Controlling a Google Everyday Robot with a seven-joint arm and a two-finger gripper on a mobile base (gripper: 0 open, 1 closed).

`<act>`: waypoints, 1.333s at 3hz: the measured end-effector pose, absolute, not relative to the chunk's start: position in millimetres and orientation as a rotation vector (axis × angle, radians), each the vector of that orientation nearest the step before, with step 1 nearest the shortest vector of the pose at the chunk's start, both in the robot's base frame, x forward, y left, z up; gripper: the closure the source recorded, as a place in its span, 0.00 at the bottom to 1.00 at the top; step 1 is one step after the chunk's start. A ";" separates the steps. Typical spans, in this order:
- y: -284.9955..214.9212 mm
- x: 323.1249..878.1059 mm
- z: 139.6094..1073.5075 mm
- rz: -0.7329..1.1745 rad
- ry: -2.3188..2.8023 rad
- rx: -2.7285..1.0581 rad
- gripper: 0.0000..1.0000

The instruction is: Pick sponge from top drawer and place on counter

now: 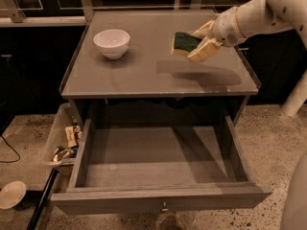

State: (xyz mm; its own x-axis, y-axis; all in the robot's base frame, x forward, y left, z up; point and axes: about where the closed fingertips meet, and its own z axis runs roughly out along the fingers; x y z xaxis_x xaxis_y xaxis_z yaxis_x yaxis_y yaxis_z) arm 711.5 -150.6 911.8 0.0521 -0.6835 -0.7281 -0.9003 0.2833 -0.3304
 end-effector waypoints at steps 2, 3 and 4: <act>-140.7 735.4 880.6 0.369 1.823 -1.366 1.00; -131.1 739.0 863.7 0.393 1.878 -1.370 1.00; -130.4 739.2 863.0 0.395 1.881 -1.369 0.82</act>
Offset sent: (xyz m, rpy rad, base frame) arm 0.0327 0.0177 -0.0438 0.0119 0.1592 -0.1237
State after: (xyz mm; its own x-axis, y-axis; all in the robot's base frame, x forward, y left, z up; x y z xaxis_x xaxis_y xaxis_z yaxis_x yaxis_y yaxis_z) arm 739.2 -130.4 863.0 -0.1339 -0.6727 -0.7277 -0.9087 0.3763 -0.1807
